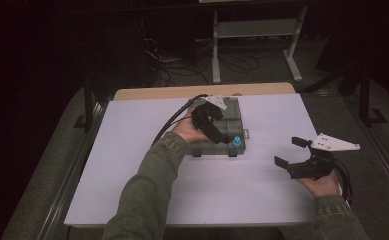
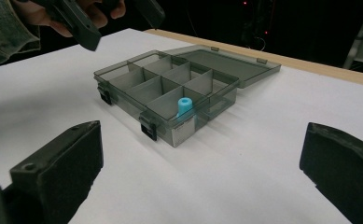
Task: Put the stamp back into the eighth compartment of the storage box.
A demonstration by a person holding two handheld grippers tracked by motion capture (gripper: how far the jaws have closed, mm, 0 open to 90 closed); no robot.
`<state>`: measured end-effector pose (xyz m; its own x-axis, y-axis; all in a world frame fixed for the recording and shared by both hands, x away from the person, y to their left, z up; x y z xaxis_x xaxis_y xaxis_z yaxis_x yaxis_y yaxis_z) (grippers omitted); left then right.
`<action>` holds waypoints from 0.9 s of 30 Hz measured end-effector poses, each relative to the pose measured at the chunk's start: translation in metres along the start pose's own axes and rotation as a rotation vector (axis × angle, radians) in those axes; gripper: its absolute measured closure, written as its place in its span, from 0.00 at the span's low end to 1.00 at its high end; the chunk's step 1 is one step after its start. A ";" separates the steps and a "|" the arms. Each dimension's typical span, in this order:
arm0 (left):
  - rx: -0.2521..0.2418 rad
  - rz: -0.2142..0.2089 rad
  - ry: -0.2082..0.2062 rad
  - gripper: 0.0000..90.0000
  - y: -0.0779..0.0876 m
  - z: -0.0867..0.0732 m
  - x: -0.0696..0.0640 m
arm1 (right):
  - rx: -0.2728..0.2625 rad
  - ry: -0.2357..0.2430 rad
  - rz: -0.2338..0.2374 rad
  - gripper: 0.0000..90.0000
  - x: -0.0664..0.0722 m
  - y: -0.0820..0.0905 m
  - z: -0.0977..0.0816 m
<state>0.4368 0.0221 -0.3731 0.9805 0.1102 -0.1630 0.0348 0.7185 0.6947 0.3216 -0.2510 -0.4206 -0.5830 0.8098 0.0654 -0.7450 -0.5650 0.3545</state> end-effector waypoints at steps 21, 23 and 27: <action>-0.044 0.038 0.017 0.00 0.040 -0.029 -0.018 | 0.009 -0.001 0.000 0.00 0.000 0.002 -0.003; -0.052 0.040 0.016 0.00 0.044 -0.031 -0.021 | 0.008 -0.004 -0.003 0.00 0.000 0.003 -0.003; -0.066 0.051 0.022 0.00 0.051 -0.037 -0.022 | 0.003 -0.005 -0.005 0.00 -0.001 0.004 -0.003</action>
<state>0.4097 0.0818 -0.3600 0.9761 0.1620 -0.1447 -0.0281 0.7550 0.6551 0.3179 -0.2546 -0.4221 -0.5775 0.8136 0.0678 -0.7472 -0.5602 0.3575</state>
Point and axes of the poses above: each handheld gripper's, and its own axes: y roughly backward along the jaws, z roughly out of its top, x roughly to its left, the point moved 4 cm from there along -y, roughly forward along the jaws, and after that the axes turned 8 degrees about -z, right-handed, at the moved point
